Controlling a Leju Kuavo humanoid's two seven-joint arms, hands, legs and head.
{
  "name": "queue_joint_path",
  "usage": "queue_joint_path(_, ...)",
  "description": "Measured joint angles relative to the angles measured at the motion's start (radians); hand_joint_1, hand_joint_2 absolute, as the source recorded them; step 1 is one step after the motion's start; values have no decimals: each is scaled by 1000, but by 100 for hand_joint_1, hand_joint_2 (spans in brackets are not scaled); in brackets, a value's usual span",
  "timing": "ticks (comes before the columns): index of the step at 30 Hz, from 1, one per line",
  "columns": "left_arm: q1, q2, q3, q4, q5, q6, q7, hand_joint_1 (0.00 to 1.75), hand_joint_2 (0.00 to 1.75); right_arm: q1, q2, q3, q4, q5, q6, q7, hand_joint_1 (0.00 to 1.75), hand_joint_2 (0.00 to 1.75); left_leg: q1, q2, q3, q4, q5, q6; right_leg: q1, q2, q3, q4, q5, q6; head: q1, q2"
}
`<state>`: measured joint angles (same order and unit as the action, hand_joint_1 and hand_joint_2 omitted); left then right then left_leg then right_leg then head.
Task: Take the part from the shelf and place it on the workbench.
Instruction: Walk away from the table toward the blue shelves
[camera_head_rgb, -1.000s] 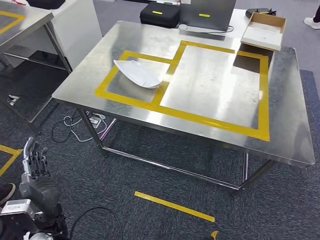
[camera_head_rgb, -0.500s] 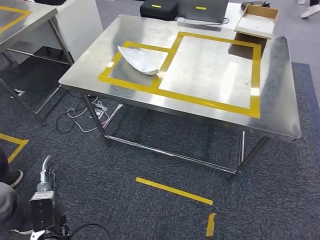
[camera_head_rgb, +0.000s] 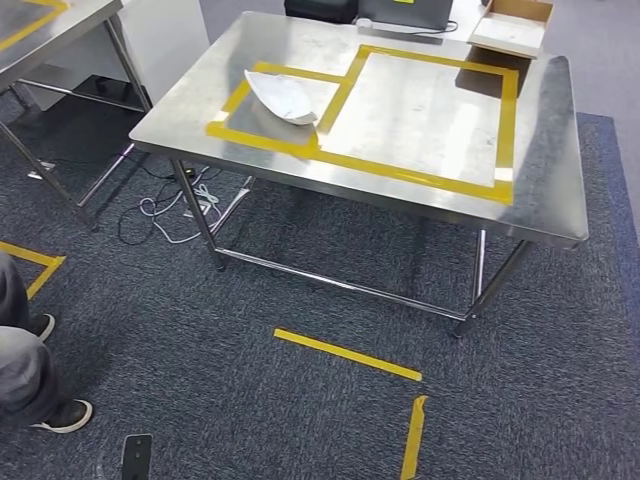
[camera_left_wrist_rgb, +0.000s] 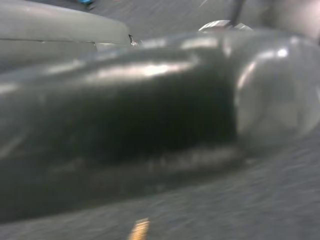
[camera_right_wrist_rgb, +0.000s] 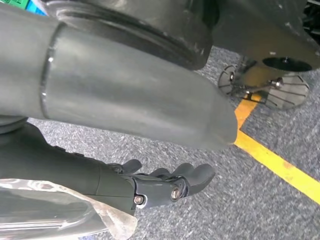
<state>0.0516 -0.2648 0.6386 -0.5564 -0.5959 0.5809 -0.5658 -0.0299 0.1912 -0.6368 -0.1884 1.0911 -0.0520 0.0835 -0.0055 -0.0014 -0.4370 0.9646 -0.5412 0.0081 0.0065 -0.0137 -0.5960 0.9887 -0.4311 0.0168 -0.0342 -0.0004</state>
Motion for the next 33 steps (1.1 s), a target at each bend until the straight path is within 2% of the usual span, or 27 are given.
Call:
queue_joint_path(1,-7,4,9,44,-4,3,6,0,0,1,-1,0,0,1,1,1,0,0,0,2,-10,-2,7,7,-1,2,-7,4,-4,7,0,0)
queue_joint_path(2,-14,8,18,80,-6,4,9,0,0,3,-1,0,0,3,2,3,0,0,1,4,-20,-4,15,16,-2,4,-18,19,-25,12,2,0)
queue_joint_path(3,-20,12,24,110,-8,6,11,0,0,5,-2,0,0,3,3,4,0,0,2,5,-33,-5,27,27,-2,6,-32,50,-65,16,5,0)
queue_joint_path(5,-31,20,34,155,-9,7,12,0,0,7,-3,0,0,4,4,5,0,0,-2,7,-60,-4,48,39,-4,9,-65,165,-166,20,9,0)
queue_joint_path(6,-36,24,38,173,-9,7,12,0,0,7,-4,0,0,4,4,5,0,0,-5,8,-75,-3,60,41,-4,10,-76,229,-198,20,9,0)
queue_joint_path(7,-40,26,41,188,-9,7,12,0,0,7,-4,0,0,4,4,5,0,0,-8,9,-91,-1,71,42,-4,10,-78,275,-204,20,9,0)
queue_joint_path(8,-43,28,43,201,-10,7,14,0,0,7,-5,0,0,4,4,5,0,0,-10,9,-108,3,82,42,-4,10,-66,293,-186,19,9,0)
queue_joint_path(9,-46,30,45,214,-14,7,22,0,0,7,-6,0,0,5,4,5,0,0,-11,10,-125,7,92,41,-4,10,-37,278,-153,17,9,0)
queue_joint_path(10,-49,32,46,225,-22,6,48,0,0,7,-6,0,0,5,6,4,0,0,-11,10,-141,14,101,40,-3,10,7,231,-121,14,9,0)
queue_joint_path(11,-52,34,46,237,-37,2,93,0,0,6,-7,0,0,6,8,3,0,0,-12,10,-155,21,108,38,-2,10,62,160,-108,11,9,0)
queue_joint_path(12,-55,35,46,249,-56,-6,156,0,0,4,-7,0,0,8,11,1,0,0,-13,11,-166,28,115,35,-1,10,120,79,-112,8,9,0)
queue_joint_path(13,-56,36,45,262,-76,-16,226,0,0,1,-8,1,0,10,14,-2,0,0,-14,12,-175,34,123,31,0,11,159,14,-126,4,8,0)
queue_joint_path(14,-57,37,44,274,-95,-28,289,0,0,0,-8,1,0,12,17,-5,0,0,-15,13,-180,37,132,27,2,11,181,-28,-141,0,8,0)
queue_joint_path(16,-52,38,42,293,-121,-49,368,0,0,2,-8,2,0,14,21,-11,0,0,-14,13,-188,38,145,17,1,11,175,-49,-139,-11,9,0)
queue_joint_path(17,-49,38,40,299,-131,-58,386,0,0,4,-8,3,1,17,23,-14,0,0,-14,11,-193,43,135,10,-2,9,169,-50,-131,-18,9,0)
queue_joint_path(18,-45,37,38,303,-139,-65,392,0,0,5,-8,4,1,21,26,-14,0,0,-12,8,-200,64,107,3,-5,7,161,-52,-123,-25,8,0)
queue_joint_path(19,-43,37,36,306,-146,-70,393,0,0,6,-8,5,1,26,30,-14,0,0,-8,6,-212,104,63,-5,-7,5,153,-52,-114,-30,6,0)
queue_joint_path(21,-41,38,31,310,-156,-75,387,0,0,7,-8,8,1,33,38,-11,0,0,1,5,-237,228,-25,-18,-7,3,136,-50,-99,-34,2,0)
queue_joint_path(22,-41,39,30,311,-157,-74,378,0,0,7,-8,9,1,36,41,-12,0,0,5,5,-244,283,-42,-23,-7,2,126,-48,-93,-32,3,0)
queue_joint_path(23,-41,40,29,311,-158,-72,366,0,0,8,-8,10,1,39,42,-15,0,0,9,5,-239,310,-38,-26,-8,1,119,-45,-86,-30,3,0)
queue_joint_path(24,-41,42,29,311,-159,-70,355,0,0,7,-8,11,1,42,43,-21,0,0,12,5,-218,300,-18,-28,-9,1,111,-40,-81,-28,2,0)
queue_joint_path(25,-42,44,29,312,-163,-68,345,0,0,6,-8,13,1,48,44,-27,0,0,15,5,-180,249,10,-29,-10,2,105,-35,-77,-25,2,0)
queue_joint_path(27,-47,48,28,312,-171,-67,335,0,0,2,-8,21,1,61,46,-31,0,0,15,4,-93,105,40,-25,-10,3,91,-27,-70,-17,2,0)
queue_joint_path(28,-50,49,28,312,-172,-66,331,0,0,-2,-8,25,1,68,48,-28,0,0,14,3,-64,51,42,-22,-10,3,84,-24,-66,-11,2,0)
queue_joint_path(29,-53,50,28,312,-171,-65,325,0,0,-6,-8,29,1,72,49,-24,0,0,11,2,-52,24,39,-19,-10,3,79,-23,-61,-5,2,0)
queue_joint_path(31,-58,51,29,314,-169,-66,322,0,0,-20,-8,33,1,71,52,-11,0,0,9,3,-53,12,38,-11,-10,3,72,-22,-54,8,2,0)
queue_joint_path(33,-63,53,28,318,-187,-78,347,0,0,-39,-9,33,1,55,60,7,0,0,12,7,-58,5,44,4,-12,6,53,3,-76,17,4,0)
